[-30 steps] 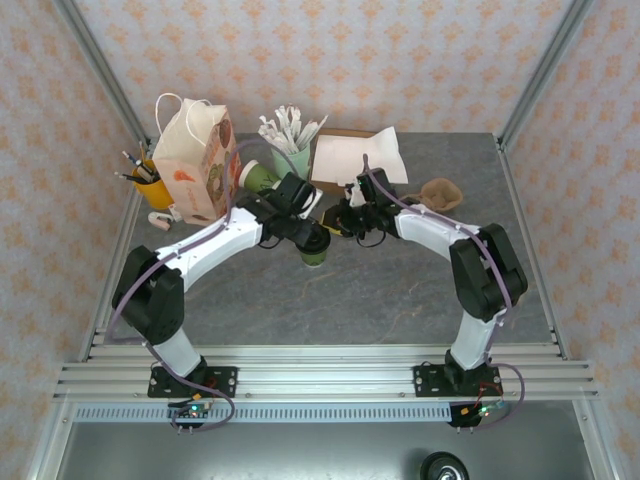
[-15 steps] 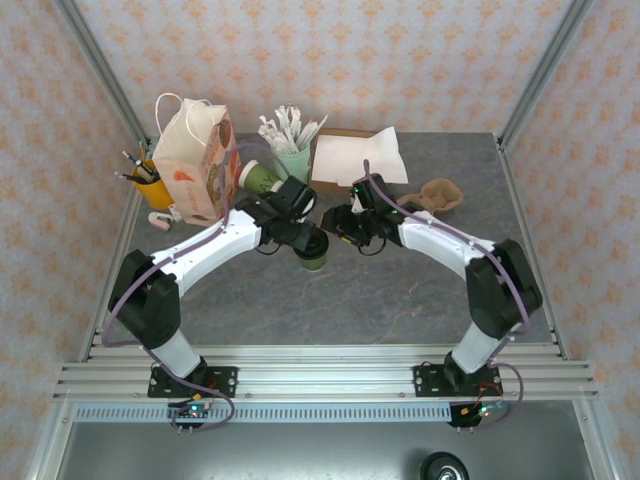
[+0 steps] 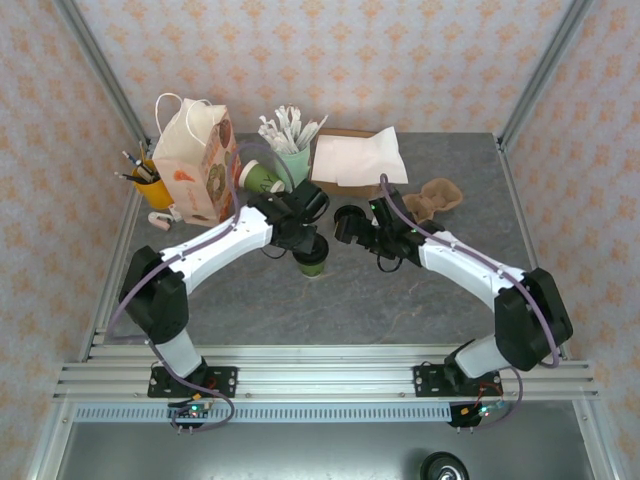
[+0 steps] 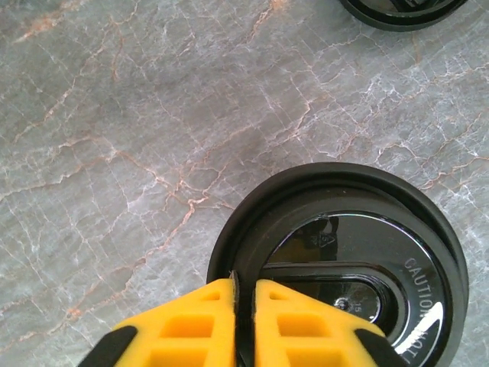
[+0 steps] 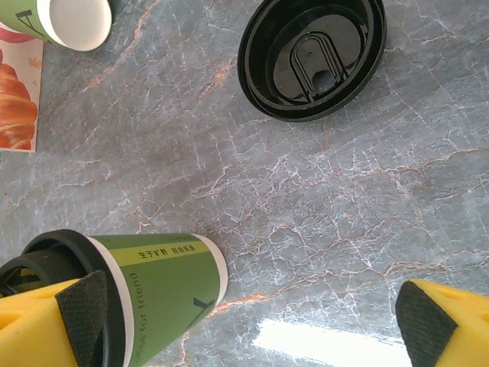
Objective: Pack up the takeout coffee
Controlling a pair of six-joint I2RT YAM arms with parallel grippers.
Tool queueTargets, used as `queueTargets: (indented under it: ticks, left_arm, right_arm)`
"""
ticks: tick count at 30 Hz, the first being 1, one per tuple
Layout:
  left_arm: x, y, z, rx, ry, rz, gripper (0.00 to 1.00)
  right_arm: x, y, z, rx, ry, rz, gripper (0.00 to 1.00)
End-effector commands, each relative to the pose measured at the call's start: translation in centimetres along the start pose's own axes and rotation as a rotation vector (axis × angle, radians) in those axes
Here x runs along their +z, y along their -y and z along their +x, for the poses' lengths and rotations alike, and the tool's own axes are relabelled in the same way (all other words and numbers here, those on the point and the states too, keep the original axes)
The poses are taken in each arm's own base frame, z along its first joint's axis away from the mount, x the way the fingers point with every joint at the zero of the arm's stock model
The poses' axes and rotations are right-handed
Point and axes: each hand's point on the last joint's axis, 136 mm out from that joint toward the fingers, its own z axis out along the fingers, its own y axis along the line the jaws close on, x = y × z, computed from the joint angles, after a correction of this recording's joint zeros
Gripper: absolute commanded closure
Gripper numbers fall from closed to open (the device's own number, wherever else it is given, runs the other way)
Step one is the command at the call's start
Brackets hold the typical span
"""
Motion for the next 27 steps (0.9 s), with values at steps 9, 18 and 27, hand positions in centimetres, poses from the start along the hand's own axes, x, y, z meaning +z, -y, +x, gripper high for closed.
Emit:
queueTargets:
  ticks: [9, 18, 27]
  left_arm:
    - [-2.4, -0.3, -0.5, -0.031, 0.007, -0.003, 0.68]
    - [-8.0, -4.1, -2.9, -0.210, 0.208, -0.001, 0.14]
    - [-10.1, -12.0, -0.7, -0.493, 0.372, -0.115, 0.00]
  right_arm:
    - [-0.7, -0.7, -0.2, -0.086, 0.030, -0.045, 0.01]
    - [-1.5, -4.6, 1.5, -0.281, 0.039, -0.208, 0.01]
    - [-0.2, -7.6, 3.8, -0.534, -0.008, -0.080, 0.01]
